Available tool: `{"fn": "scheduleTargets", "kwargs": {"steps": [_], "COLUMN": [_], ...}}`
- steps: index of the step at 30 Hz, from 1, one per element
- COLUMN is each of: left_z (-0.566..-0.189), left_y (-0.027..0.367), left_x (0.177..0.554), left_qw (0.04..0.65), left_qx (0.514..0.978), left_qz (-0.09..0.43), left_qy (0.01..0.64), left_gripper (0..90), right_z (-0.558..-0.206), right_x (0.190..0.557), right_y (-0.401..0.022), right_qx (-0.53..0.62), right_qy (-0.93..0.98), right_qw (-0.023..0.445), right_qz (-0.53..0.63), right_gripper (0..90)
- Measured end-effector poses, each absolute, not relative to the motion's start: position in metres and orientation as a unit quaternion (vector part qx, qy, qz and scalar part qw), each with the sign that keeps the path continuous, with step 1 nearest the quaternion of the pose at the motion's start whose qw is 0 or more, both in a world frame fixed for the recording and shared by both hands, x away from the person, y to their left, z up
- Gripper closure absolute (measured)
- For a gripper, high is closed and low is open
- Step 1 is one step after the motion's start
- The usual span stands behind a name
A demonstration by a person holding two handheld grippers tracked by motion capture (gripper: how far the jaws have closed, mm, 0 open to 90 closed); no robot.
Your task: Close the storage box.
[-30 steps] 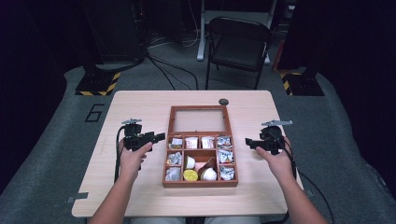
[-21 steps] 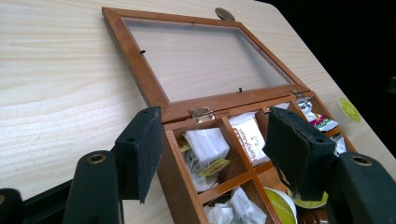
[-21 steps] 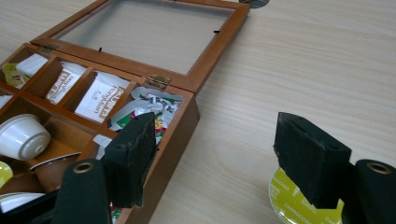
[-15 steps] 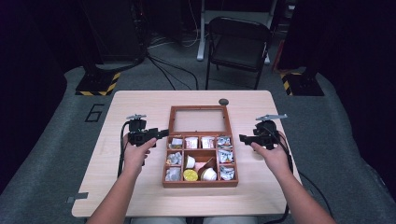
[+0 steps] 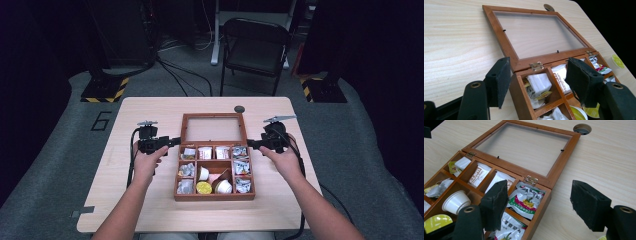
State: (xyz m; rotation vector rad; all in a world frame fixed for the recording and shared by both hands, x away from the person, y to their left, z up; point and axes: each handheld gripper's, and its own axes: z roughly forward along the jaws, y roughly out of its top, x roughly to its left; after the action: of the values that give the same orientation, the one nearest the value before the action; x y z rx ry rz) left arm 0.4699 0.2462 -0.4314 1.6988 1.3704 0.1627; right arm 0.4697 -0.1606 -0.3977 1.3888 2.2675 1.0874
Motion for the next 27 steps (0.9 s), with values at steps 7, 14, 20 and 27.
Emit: {"fn": "scheduleTargets", "kwargs": {"steps": [7,14,20,27], "left_z": [-0.436,-0.433,-0.43,-0.432], "left_y": [0.244,0.238,0.235,0.23], "left_x": [0.477,0.482,0.487,0.496], "left_qw": [0.452,0.445,0.447,0.442], "left_qx": [0.692,0.701,0.701,0.703], "left_qz": [0.06,0.061,0.052,0.049], "left_qy": [0.559,0.554,0.553,0.555], "left_gripper": [36.5,36.7,36.6,36.7], "right_z": [-0.4,-0.405,-0.405,-0.407], "right_x": [0.478,0.484,0.486,0.491], "right_y": [-0.153,-0.147,-0.145,-0.143], "right_qx": [0.478,0.49,0.482,0.488], "right_qy": [0.785,0.779,0.781,0.779], "right_qw": [0.131,0.118,0.122,0.115], "right_qz": [0.372,0.373,0.378,0.378], "right_gripper": [29.8,29.8,29.8,29.8]}}
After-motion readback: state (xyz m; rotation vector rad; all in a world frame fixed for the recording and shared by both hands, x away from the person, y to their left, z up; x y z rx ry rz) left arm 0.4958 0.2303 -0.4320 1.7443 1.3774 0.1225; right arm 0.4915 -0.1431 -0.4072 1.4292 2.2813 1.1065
